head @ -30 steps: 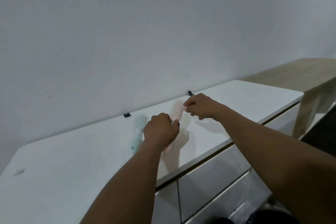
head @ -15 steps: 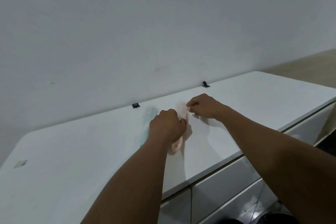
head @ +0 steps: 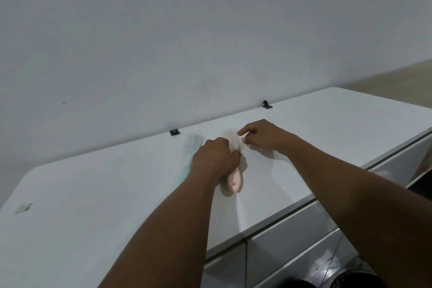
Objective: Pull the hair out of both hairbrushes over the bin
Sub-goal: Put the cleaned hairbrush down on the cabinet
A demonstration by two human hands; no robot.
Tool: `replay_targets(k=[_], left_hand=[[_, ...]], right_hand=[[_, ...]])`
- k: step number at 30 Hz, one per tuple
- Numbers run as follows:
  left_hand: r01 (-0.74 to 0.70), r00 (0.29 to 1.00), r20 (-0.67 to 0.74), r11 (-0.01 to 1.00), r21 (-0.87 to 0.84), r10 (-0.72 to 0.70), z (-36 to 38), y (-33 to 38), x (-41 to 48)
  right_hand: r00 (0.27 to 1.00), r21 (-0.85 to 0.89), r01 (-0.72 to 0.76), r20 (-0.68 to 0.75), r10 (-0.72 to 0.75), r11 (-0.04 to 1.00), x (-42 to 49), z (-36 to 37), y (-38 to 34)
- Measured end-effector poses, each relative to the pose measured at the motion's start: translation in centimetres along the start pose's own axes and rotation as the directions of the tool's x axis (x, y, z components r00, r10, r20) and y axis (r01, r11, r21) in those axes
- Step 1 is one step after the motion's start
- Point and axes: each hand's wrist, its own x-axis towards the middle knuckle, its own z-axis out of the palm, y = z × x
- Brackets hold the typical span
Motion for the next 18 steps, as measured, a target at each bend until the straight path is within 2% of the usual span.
replay_targets(k=[18], left_hand=[[0.051,0.998,0.033,0.996,-0.071,-0.048,-1.4,0.1,-0.5]], right_hand=[[0.998,0.009,-0.049,0.035,0.049,0.999,-1.5,-0.7,-0.9]])
